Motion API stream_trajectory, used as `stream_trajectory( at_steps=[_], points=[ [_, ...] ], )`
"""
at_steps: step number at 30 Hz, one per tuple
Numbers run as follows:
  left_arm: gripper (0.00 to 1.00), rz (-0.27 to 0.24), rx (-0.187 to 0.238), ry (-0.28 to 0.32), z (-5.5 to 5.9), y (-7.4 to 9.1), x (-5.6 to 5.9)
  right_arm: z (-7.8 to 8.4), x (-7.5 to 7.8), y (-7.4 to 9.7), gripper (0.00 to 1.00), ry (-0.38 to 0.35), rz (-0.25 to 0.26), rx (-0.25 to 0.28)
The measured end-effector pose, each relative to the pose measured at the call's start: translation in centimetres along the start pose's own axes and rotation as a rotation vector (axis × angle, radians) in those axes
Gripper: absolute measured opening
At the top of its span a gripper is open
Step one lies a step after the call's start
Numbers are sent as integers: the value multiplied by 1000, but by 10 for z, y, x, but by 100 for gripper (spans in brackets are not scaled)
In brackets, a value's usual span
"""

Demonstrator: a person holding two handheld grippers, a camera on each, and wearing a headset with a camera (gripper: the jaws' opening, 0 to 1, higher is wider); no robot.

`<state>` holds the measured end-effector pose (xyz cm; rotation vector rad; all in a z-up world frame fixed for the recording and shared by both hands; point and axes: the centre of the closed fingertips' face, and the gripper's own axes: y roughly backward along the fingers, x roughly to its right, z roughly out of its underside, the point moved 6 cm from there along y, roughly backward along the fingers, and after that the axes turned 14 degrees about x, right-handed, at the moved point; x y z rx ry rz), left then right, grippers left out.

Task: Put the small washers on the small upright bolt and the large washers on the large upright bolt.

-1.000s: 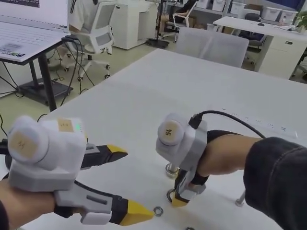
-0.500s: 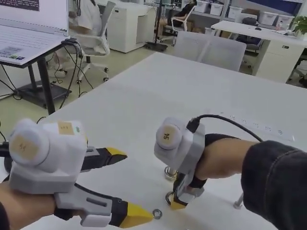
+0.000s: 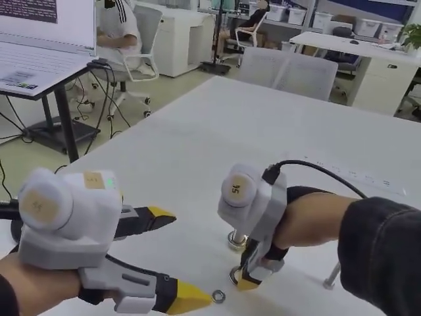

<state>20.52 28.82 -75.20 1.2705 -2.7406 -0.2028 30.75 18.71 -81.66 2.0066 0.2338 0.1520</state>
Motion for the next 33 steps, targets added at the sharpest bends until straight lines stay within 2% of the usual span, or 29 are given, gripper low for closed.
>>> stream_trajectory(
  at_steps=[5,13,21,28,33],
  points=[
    [79,1,-5,-2,0,0,0,3,0,5,23,6,0,-14],
    [79,5,-16,-4,1,-1,2,7,3,19,23,-6,10,-6],
    [79,9,-18,-4,1,-1,2,9,9,41,23,-9,39,-8],
    [79,15,-18,-3,2,-1,3,6,17,61,23,-6,76,-2],
    [79,16,-16,-3,1,-1,2,-2,22,74,23,8,99,7]
  ],
)
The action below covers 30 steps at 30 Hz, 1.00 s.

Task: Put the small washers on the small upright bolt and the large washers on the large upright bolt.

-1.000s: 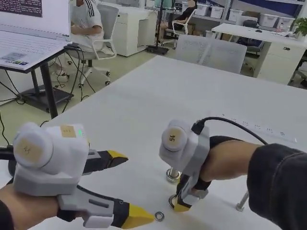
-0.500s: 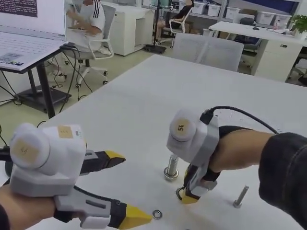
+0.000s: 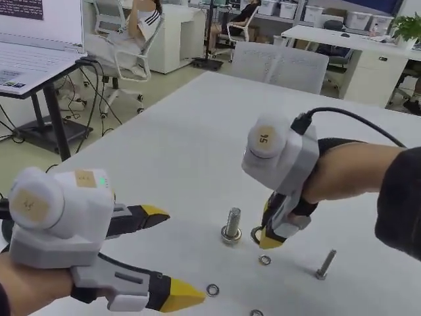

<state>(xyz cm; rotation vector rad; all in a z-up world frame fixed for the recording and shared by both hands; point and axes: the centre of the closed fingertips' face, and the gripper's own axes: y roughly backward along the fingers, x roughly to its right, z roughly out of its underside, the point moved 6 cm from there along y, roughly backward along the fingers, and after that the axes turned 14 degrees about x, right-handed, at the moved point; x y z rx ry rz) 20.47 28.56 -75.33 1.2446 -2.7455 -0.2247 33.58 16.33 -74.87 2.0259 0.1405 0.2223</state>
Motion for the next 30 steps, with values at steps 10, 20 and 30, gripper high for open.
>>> stream_trajectory(
  at_steps=[10,20,30],
  points=[
    [79,-4,6,-1,-1,0,-1,-20,10,10,23,44,27,19],
    [79,-14,10,2,0,1,-2,-38,19,5,23,83,31,38],
    [79,-22,8,8,1,3,-2,-43,22,-9,23,99,0,30]
  ],
)
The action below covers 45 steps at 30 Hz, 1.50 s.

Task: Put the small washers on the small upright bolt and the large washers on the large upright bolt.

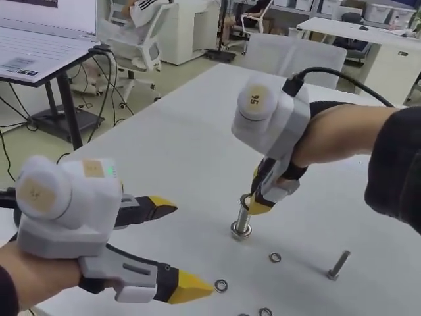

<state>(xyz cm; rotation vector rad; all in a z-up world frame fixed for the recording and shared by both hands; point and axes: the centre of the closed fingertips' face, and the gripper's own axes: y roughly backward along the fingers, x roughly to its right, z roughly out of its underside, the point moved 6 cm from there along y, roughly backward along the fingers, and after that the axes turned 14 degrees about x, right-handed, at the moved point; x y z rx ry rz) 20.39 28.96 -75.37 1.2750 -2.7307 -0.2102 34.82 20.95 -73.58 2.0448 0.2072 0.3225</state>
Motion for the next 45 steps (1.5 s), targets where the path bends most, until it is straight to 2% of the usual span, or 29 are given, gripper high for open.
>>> stream_trajectory(
  at_steps=[14,34,45],
  points=[
    [79,-7,-4,6,2,2,-3,-1,2,-14,23,7,-32,-19],
    [78,-13,-2,1,2,2,-3,8,7,-30,23,-9,-61,-44],
    [78,-18,-4,4,3,1,-4,16,2,-39,23,-20,-79,-55]
  ],
)
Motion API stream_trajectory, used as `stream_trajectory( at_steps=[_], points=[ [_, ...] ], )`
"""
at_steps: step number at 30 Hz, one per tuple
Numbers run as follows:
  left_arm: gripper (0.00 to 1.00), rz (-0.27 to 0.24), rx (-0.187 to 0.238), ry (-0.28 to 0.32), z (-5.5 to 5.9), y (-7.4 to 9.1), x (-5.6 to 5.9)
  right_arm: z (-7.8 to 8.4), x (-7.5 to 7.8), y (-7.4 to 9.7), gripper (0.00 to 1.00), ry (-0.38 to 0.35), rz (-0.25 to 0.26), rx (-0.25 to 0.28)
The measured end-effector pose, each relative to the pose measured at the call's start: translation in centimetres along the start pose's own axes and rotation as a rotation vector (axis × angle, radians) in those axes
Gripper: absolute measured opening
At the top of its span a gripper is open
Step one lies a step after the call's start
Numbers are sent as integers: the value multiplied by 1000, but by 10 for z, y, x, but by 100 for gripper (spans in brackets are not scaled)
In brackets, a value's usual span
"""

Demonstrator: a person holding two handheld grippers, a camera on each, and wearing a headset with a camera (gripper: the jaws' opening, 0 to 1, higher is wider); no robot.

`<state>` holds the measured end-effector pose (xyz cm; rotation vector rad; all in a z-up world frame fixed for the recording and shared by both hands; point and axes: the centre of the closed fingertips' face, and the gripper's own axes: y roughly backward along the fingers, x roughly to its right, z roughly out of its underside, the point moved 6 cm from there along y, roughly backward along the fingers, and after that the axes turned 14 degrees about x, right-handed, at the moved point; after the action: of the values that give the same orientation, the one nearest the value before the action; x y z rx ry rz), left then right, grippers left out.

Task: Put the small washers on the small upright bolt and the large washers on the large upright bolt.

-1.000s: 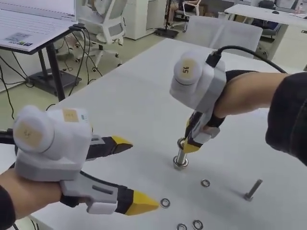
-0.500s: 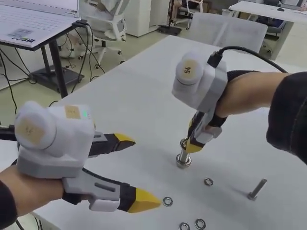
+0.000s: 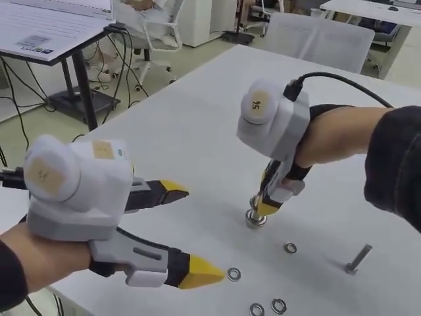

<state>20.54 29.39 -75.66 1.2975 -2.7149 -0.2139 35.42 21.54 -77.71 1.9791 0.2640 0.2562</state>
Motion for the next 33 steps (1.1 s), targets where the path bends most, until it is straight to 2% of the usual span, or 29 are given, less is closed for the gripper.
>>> stream_trajectory(
  at_steps=[16,33],
  points=[
    [77,3,-12,8,2,-3,0,12,3,-21,23,-21,-16,-18],
    [77,12,-21,13,4,-7,-1,14,6,-20,24,-32,-20,-18]
  ],
)
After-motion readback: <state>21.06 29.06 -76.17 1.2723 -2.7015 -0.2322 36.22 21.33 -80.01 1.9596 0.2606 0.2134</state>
